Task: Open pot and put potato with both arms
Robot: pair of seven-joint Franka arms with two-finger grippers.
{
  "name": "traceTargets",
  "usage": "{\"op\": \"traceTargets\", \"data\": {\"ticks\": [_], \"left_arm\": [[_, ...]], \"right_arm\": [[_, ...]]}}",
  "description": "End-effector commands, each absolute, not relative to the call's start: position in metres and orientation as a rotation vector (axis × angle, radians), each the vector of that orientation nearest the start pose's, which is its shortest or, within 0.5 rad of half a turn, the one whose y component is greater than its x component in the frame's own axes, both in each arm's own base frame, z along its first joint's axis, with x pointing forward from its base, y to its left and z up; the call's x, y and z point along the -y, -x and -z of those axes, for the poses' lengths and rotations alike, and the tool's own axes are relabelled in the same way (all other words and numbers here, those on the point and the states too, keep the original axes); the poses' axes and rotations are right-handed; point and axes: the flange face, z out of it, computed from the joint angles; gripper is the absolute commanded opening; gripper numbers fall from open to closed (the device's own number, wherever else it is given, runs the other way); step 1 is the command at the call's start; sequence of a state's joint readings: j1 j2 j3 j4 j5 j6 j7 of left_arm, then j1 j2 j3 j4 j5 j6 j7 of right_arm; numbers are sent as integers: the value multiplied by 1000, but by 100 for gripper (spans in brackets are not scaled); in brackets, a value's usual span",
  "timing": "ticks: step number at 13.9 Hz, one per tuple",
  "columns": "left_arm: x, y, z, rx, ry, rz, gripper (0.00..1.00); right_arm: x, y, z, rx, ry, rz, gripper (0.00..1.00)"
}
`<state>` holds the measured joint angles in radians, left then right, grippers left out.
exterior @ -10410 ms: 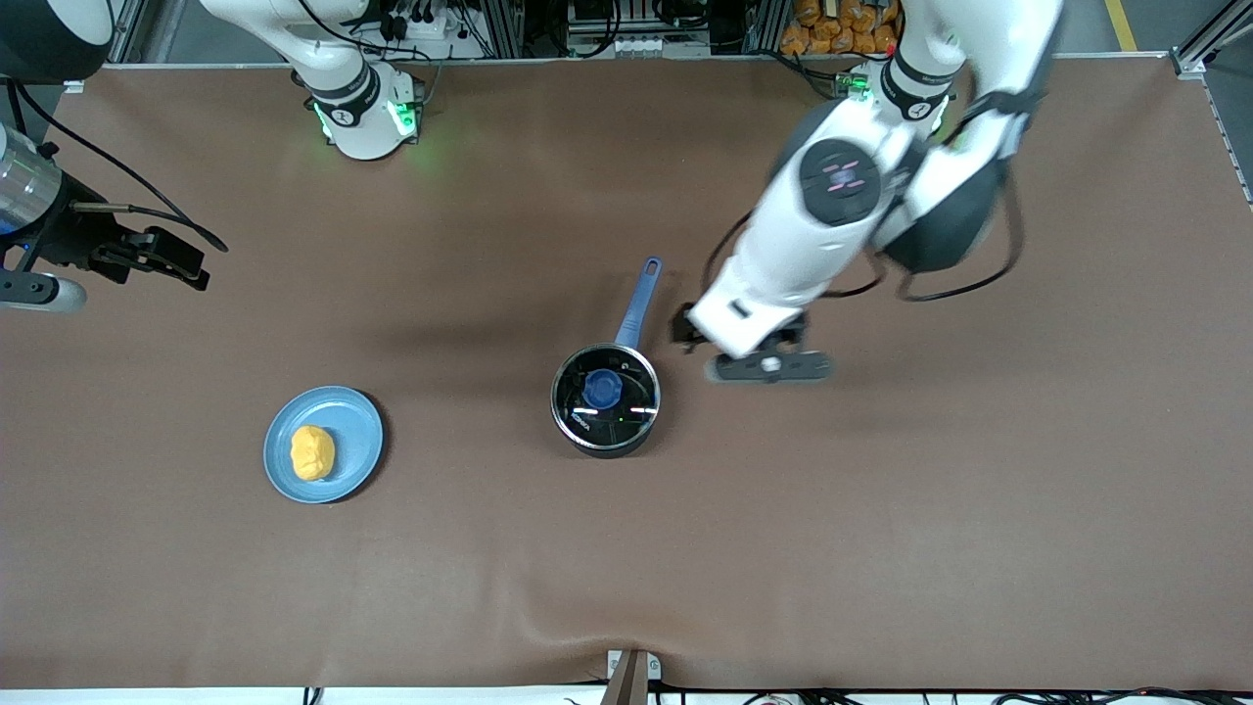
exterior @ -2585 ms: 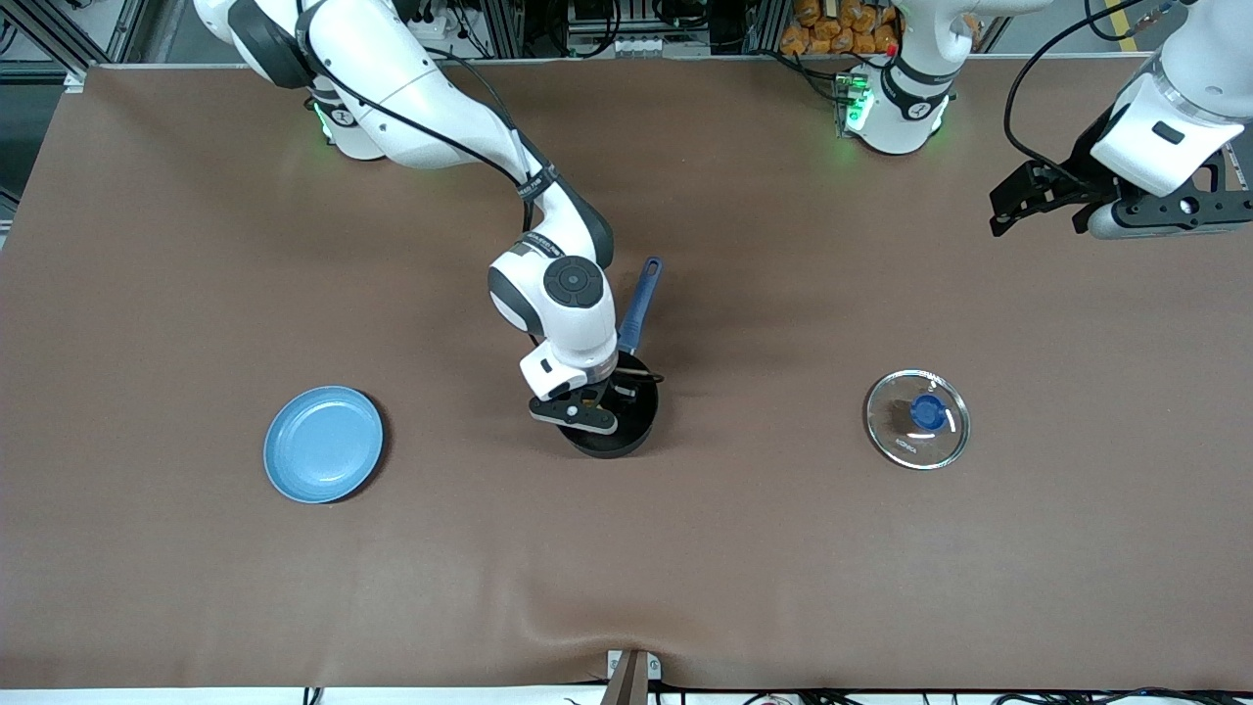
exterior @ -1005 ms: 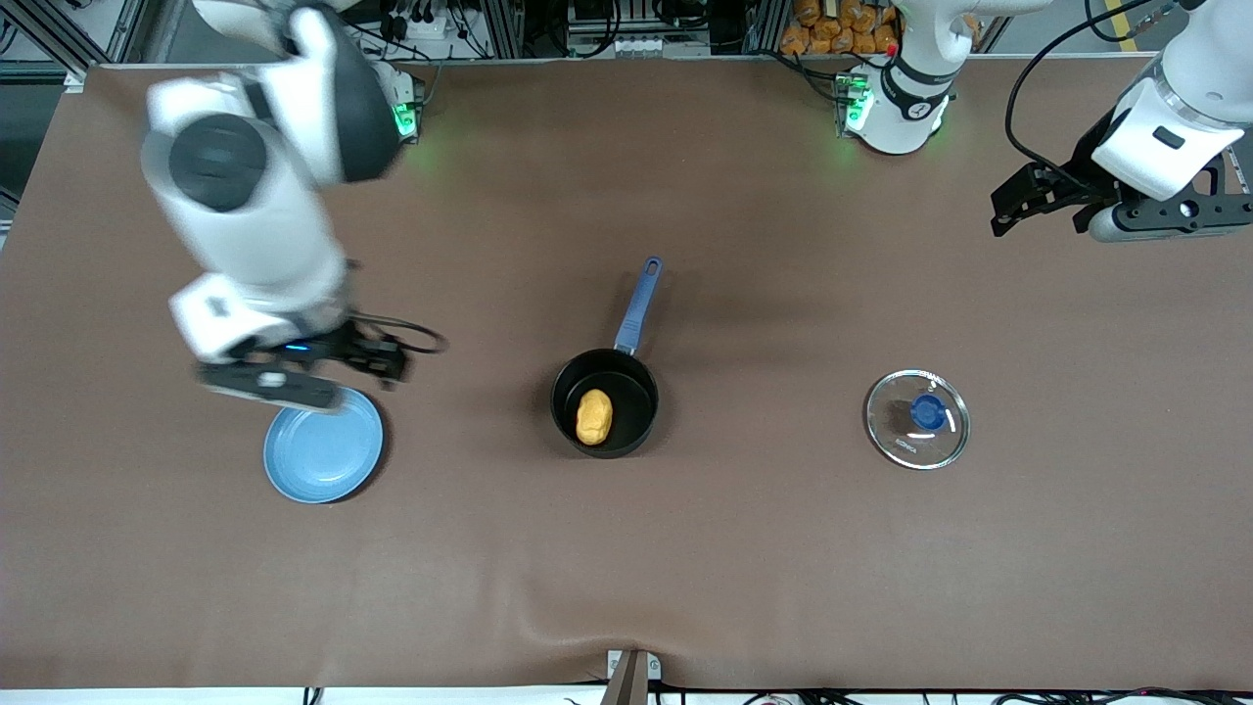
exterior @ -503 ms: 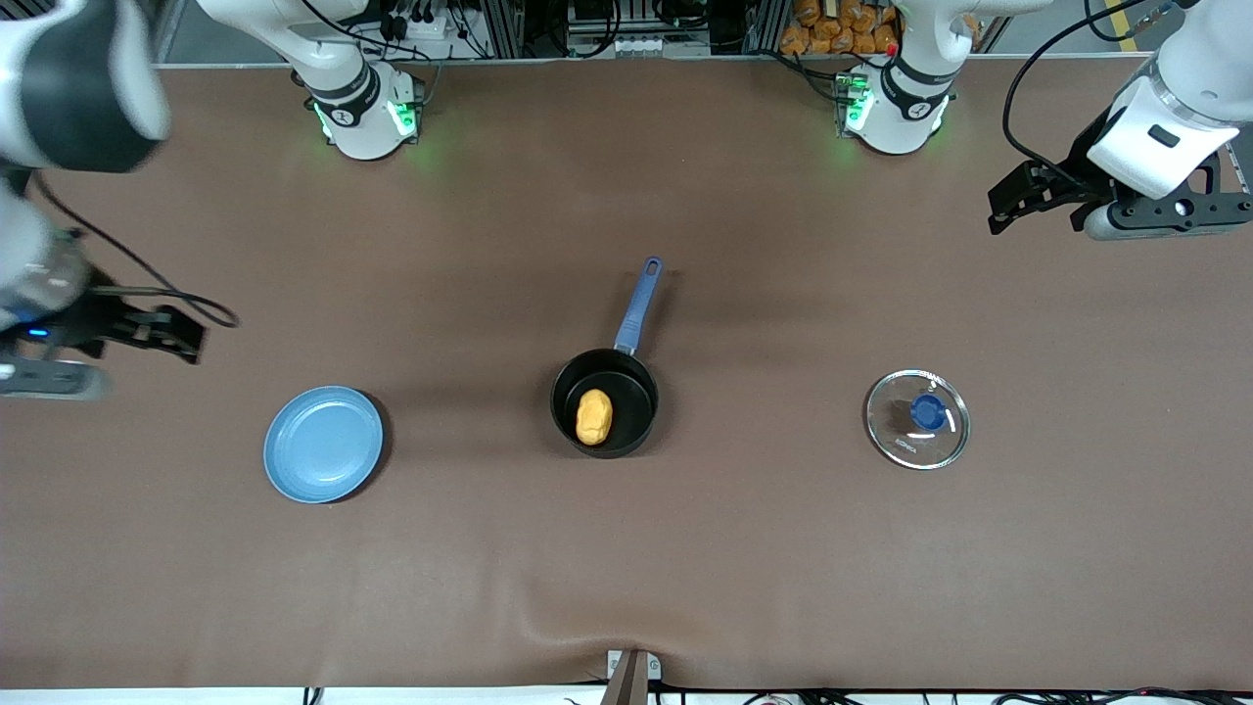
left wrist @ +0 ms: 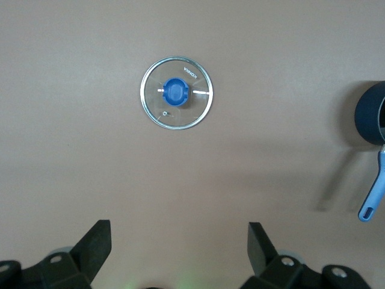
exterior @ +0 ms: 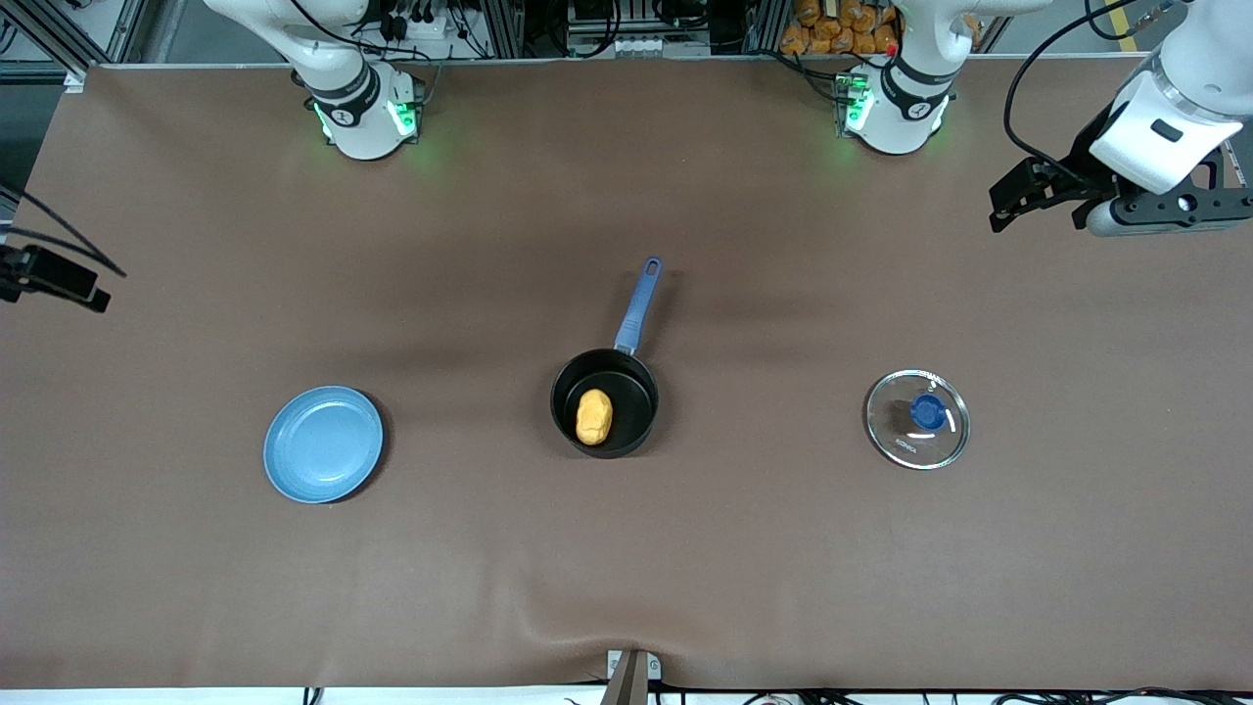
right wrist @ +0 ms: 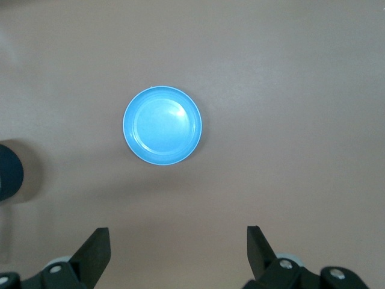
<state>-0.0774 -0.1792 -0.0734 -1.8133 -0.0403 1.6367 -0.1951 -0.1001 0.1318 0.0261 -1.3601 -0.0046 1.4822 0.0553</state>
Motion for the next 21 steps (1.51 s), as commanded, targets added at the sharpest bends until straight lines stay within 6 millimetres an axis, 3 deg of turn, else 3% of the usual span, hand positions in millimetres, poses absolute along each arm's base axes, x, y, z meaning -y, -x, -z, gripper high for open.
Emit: {"op": "traceTargets", "data": {"ticks": [1, 5, 8, 21], "left_arm": [[80, -488, -616, 73, 3182, -9, 100], [79, -489, -616, 75, 3185, -7, 100], [78, -489, -616, 78, 3185, -7, 100], [77, -483, -616, 57, 3185, 8, 100]], "right_arm": [[48, -576, -638, -224, 3117, -38, 100], [43, -584, -629, -203, 3116, -41, 100], [26, -584, -628, -157, 3119, -45, 100], [32, -585, -628, -169, 3120, -36, 100]]}}
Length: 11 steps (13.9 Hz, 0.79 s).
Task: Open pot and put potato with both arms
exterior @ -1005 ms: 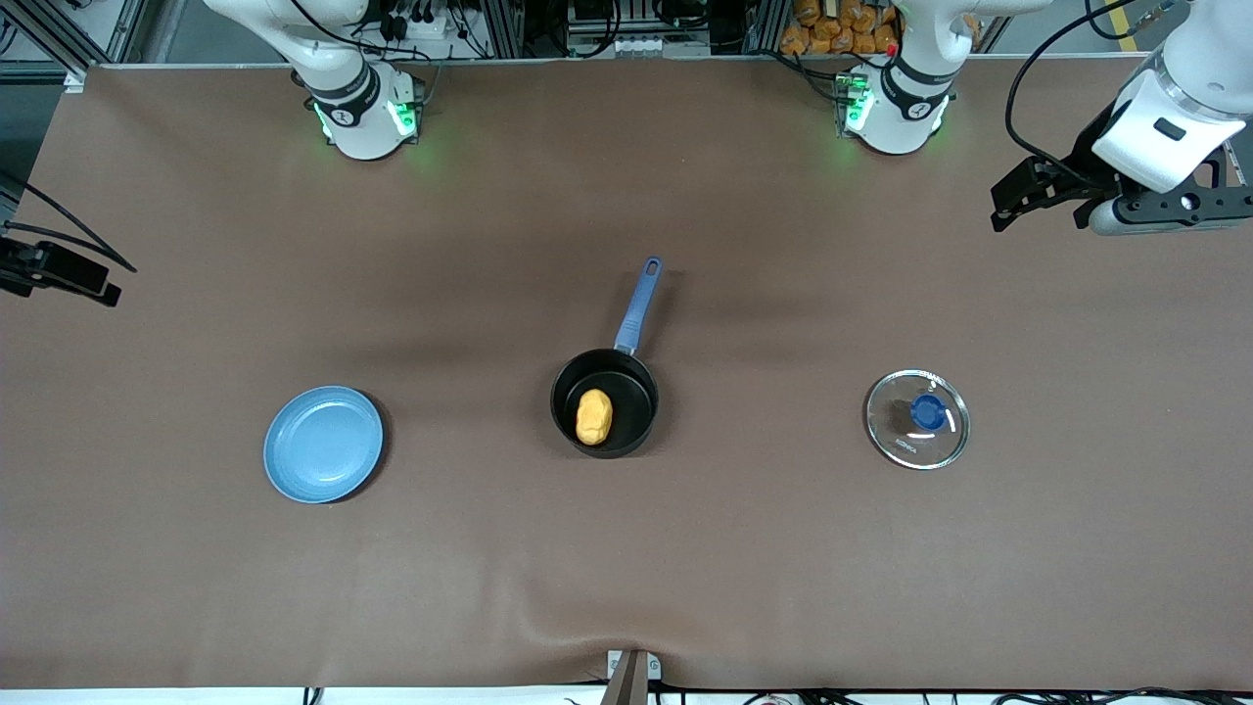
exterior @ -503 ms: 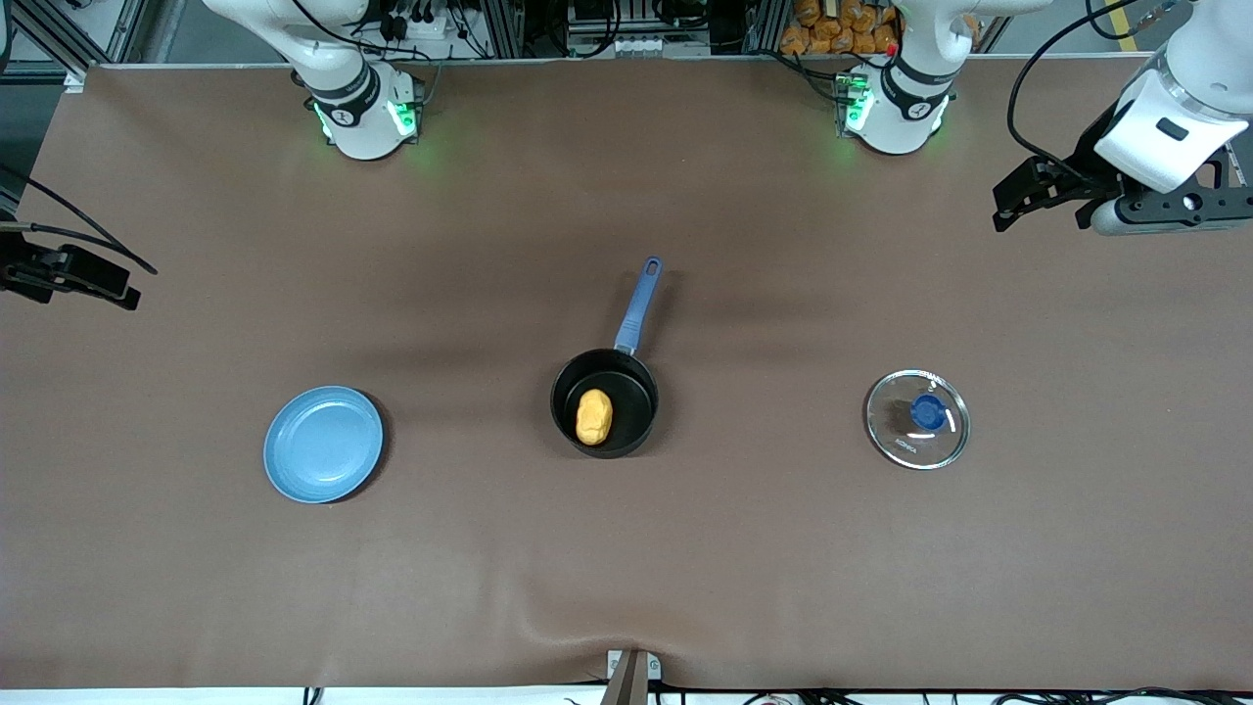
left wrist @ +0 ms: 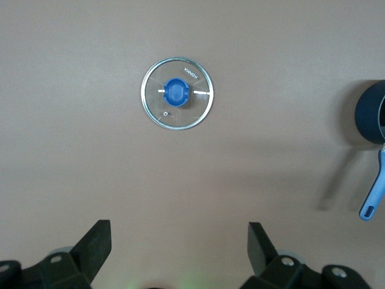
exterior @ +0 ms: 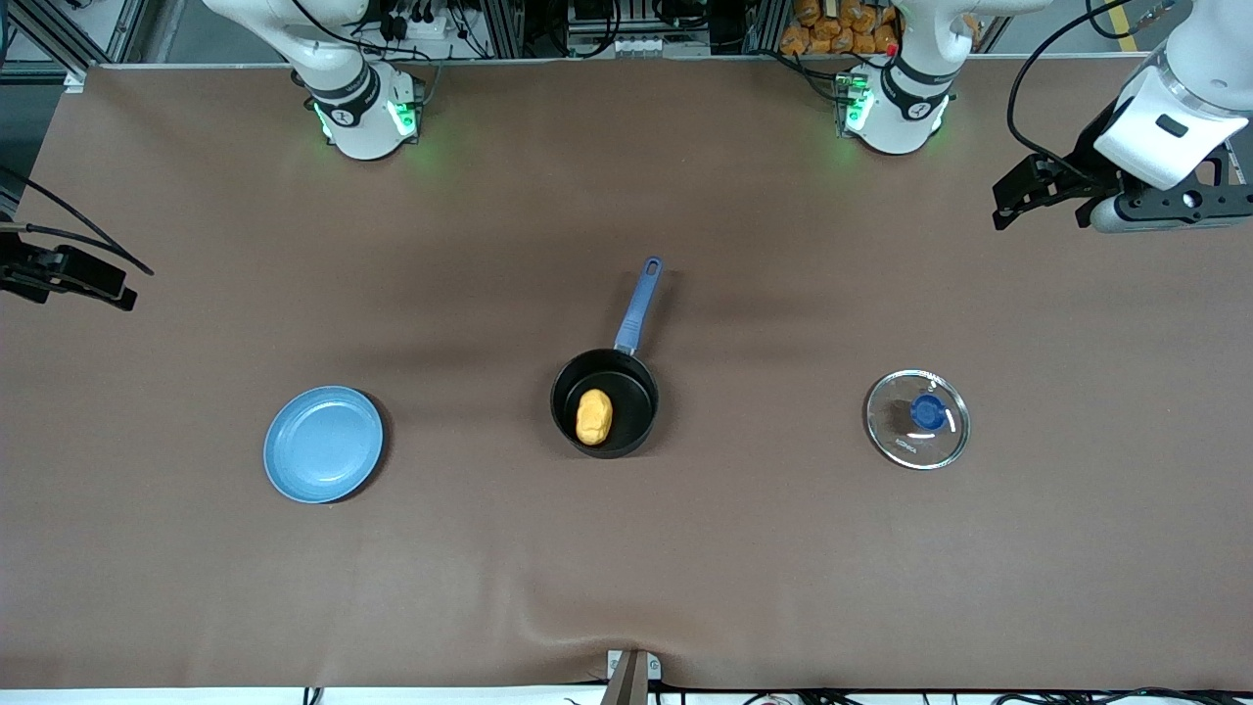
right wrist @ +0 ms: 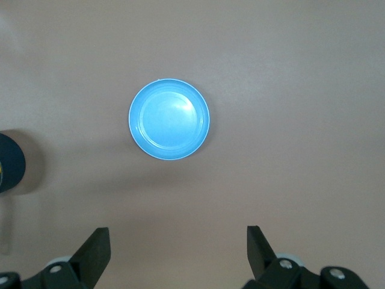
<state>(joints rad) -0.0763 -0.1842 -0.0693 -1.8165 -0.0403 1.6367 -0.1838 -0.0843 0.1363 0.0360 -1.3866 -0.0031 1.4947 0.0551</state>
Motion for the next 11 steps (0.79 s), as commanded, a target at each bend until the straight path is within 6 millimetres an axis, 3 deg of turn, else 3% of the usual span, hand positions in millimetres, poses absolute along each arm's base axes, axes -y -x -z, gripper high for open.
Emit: {"op": "traceTargets", "data": {"ticks": [1, 9, 11], "left_arm": [[77, -482, -618, 54, 3185, 13, 100], [73, -479, -617, -22, 3175, 22, 100], [62, -483, -622, 6, 3177, 35, 100]], "right_arm": [[33, -585, -628, -174, 3120, -38, 100], [33, -585, -627, -174, 3120, -41, 100], [33, -585, -628, -172, 3120, -38, 100]]}}
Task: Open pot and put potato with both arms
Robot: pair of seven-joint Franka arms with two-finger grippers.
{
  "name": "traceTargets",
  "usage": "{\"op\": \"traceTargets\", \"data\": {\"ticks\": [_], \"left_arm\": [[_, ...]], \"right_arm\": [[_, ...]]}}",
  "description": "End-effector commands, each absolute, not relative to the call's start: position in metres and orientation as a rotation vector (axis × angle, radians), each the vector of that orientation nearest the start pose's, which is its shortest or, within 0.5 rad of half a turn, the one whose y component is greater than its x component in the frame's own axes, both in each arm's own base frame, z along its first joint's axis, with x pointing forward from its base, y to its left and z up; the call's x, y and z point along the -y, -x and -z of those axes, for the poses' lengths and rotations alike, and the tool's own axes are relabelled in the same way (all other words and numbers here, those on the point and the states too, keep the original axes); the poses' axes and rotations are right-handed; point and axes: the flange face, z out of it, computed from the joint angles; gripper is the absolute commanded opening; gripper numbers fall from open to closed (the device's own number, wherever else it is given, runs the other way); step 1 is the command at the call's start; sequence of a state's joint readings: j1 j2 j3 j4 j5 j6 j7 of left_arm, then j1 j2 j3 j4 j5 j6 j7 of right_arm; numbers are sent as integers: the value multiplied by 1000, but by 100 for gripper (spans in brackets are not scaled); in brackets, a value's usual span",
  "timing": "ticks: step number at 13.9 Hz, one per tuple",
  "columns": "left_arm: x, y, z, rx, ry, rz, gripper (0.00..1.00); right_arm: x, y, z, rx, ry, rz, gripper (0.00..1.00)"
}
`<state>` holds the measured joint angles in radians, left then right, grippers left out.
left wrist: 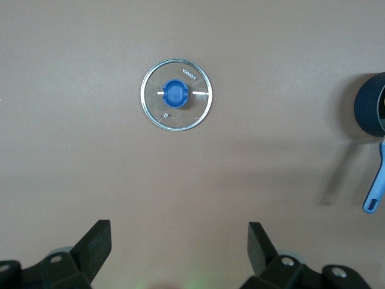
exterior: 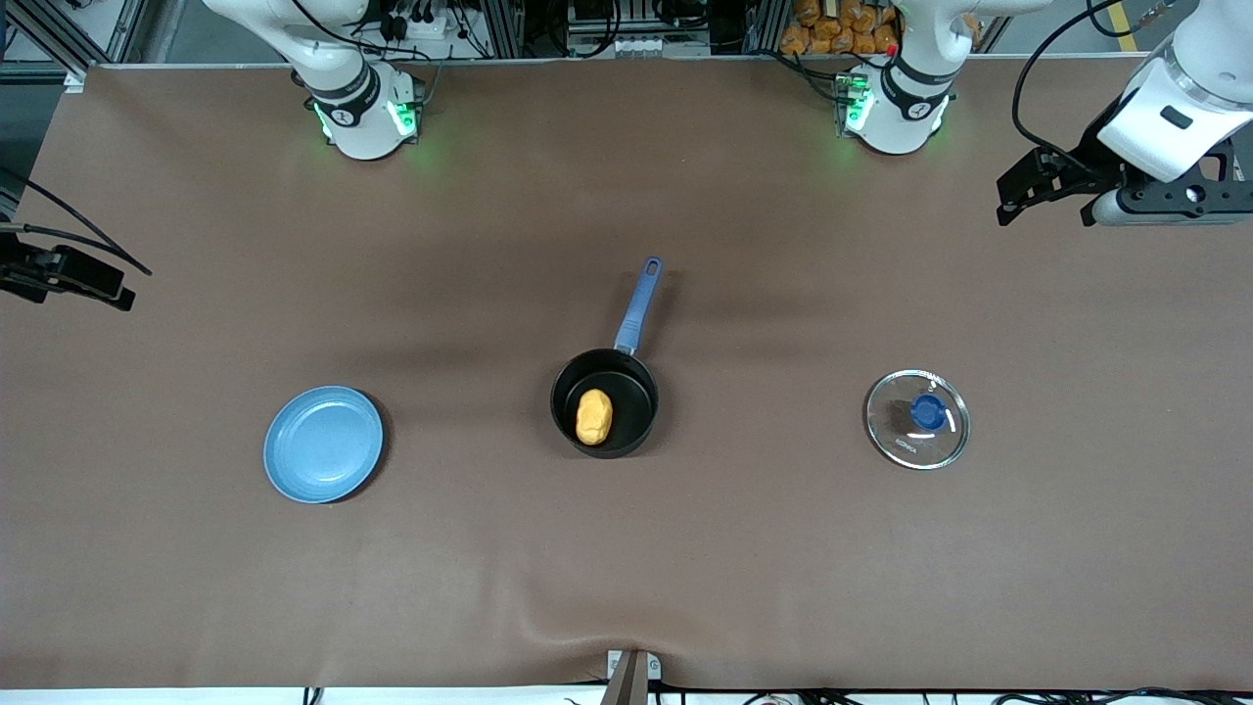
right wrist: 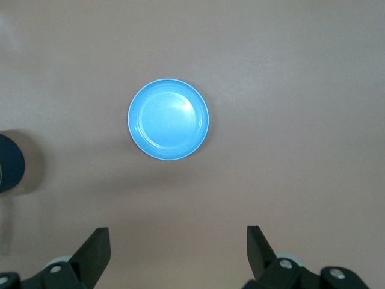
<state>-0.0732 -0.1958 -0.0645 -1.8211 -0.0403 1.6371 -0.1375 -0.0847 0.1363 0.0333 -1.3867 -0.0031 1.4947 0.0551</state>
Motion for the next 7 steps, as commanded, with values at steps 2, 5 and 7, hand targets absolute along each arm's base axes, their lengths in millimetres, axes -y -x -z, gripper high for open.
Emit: {"op": "traceTargets", "data": {"ticks": [2, 5, 7], "left_arm": [[55, -491, -618, 40, 3174, 23, 100], [48, -494, -621, 66, 3174, 26, 100], [48, -492, -632, 56, 3147, 35, 100]], "right_arm": [[32, -585, -628, -169, 3120, -33, 100], [32, -584, -629, -169, 3120, -33, 100], [32, -585, -629, -162, 3120, -31, 100]]}}
